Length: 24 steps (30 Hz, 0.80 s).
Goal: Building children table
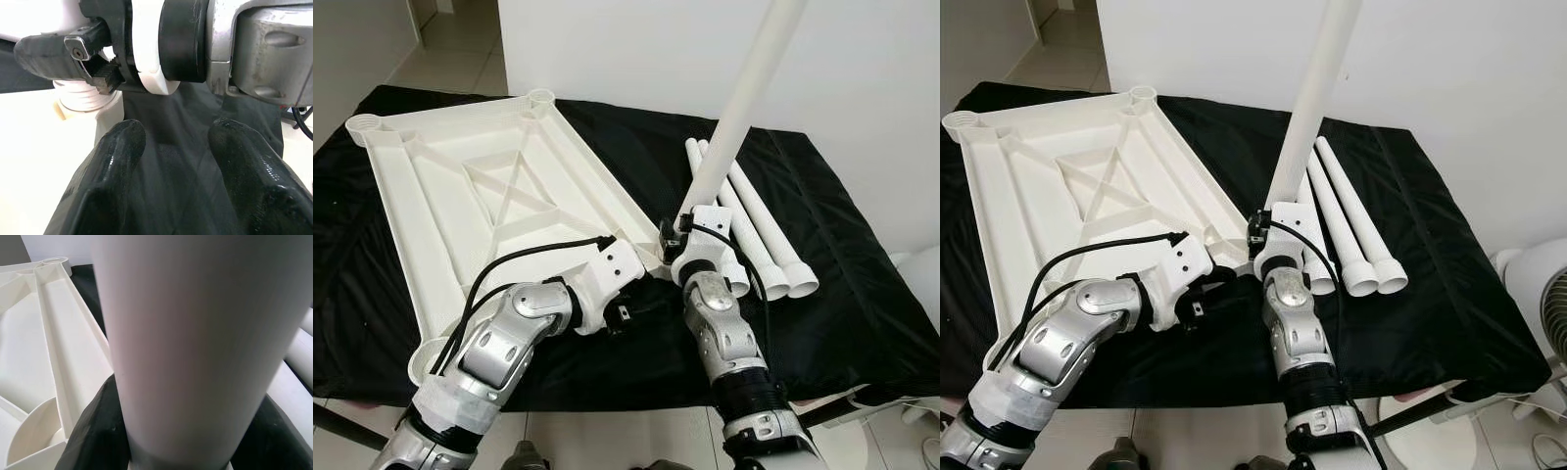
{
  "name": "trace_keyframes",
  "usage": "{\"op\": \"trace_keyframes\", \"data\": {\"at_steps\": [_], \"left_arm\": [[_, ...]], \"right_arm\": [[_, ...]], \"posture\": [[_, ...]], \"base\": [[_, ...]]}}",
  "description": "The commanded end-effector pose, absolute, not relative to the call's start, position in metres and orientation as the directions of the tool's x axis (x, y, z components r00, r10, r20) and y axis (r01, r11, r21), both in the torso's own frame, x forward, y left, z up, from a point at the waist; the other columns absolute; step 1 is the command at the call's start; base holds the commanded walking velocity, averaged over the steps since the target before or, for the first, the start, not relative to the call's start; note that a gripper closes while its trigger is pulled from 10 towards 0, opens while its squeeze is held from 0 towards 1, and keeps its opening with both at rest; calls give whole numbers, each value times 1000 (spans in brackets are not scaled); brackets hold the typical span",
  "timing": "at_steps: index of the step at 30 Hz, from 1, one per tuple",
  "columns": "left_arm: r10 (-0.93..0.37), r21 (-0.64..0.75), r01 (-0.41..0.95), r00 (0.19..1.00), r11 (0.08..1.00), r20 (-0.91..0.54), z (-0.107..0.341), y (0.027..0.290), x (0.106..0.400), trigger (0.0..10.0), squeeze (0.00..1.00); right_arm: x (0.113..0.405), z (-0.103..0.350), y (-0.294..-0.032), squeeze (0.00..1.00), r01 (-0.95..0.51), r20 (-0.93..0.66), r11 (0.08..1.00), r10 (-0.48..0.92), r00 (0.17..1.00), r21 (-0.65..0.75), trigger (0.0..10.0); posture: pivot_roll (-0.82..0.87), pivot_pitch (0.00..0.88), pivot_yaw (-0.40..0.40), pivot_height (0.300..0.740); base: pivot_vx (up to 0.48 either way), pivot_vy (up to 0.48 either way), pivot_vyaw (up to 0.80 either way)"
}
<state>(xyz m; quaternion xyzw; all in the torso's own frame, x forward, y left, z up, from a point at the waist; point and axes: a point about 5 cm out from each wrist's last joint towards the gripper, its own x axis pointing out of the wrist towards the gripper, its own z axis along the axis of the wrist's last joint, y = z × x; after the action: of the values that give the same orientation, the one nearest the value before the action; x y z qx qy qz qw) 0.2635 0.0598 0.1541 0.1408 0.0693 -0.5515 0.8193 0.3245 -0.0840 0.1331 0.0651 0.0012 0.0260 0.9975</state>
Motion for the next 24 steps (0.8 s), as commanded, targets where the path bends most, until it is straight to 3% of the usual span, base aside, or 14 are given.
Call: {"op": "trace_keyframes", "data": {"at_steps": [1, 2, 3, 12, 20, 21, 24], "left_arm": [[-894, 149, 933, 356, 327, -272, 155, 56, 260, 10000, 0], [-894, 149, 933, 356, 327, -272, 155, 56, 260, 10000, 0], [-894, 150, 933, 357, 327, -271, 155, 56, 260, 10000, 0], [-893, 152, 931, 361, 331, -269, 155, 56, 260, 10000, 0], [-891, 164, 931, 359, 325, -276, 155, 57, 262, 10000, 0], [-892, 166, 932, 357, 322, -277, 155, 57, 262, 10000, 0], [-893, 168, 933, 354, 318, -278, 155, 56, 263, 10000, 0]], "right_arm": [[321, 133, -74, 0, -69, -8, 982, 72, 997, 175, 10000], [321, 134, -76, 86, -58, -11, 984, 60, 998, 169, 10000], [321, 135, -78, 1000, -57, -4, 985, 59, 998, 162, 10000], [318, 142, -81, 1000, -105, 43, 980, 99, 994, 170, 10000], [311, 134, -122, 1000, -246, 46, 965, 243, 969, 95, 10000], [310, 131, -130, 35, -284, 43, 956, 282, 959, 68, 10000], [309, 125, -141, 0, -342, 29, 939, 341, 939, 27, 10000]], "posture": [[89, 4, -111, 740], [89, 4, -111, 740], [92, 2, -115, 740], [97, 0, -120, 740], [96, 0, -117, 740], [97, 0, -116, 740], [98, 0, -113, 740]], "base": [[0, 0, 0], [0, 0, 0], [0, 0, 0], [0, 0, 0], [0, 0, 0], [0, 0, 0], [0, 0, 0]]}}
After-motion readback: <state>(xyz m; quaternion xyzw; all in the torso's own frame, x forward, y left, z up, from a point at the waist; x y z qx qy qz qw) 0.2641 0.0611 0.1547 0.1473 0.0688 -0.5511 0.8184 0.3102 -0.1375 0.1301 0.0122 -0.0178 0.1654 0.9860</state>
